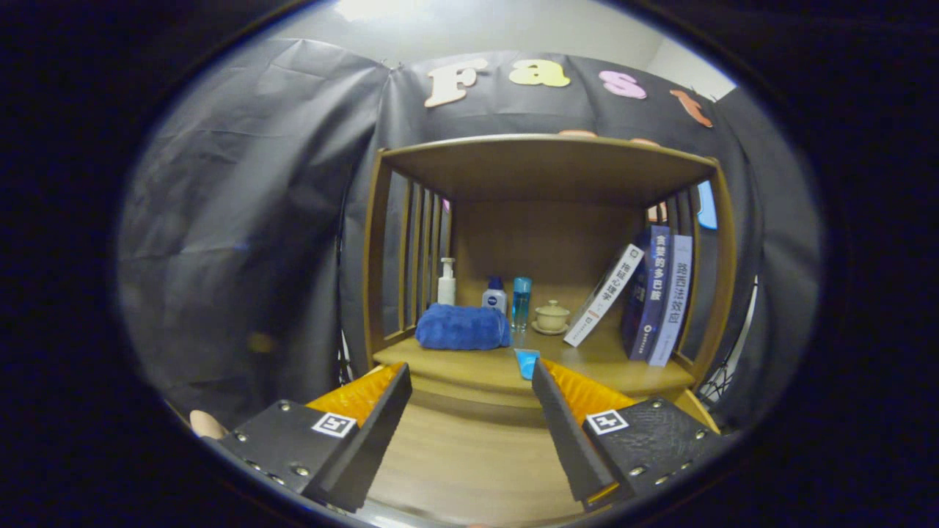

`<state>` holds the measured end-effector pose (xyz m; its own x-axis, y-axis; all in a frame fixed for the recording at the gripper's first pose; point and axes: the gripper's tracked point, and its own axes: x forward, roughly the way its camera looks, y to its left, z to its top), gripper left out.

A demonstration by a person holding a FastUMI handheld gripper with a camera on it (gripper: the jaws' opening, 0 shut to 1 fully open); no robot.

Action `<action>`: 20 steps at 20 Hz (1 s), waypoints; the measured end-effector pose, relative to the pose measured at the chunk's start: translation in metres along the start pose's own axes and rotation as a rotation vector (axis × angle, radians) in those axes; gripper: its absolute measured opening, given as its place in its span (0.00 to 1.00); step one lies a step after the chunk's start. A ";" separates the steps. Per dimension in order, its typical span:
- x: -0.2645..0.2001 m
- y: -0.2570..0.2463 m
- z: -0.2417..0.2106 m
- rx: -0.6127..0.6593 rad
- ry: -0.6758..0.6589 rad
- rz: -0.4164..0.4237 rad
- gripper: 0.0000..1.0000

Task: Pull open the drawer, take out the items inside it, and place them on the countertop above the cabinet.

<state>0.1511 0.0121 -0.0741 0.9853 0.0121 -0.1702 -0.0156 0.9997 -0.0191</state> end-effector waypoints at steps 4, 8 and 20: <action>-0.036 -0.009 -0.025 -0.010 -0.013 -0.045 0.98; -0.051 -0.013 -0.062 0.053 0.029 -0.074 0.99; -0.066 -0.021 -0.115 0.072 0.057 -0.135 0.98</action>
<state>0.0668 -0.0125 -0.1756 0.9665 -0.1214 -0.2261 0.1303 0.9912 0.0249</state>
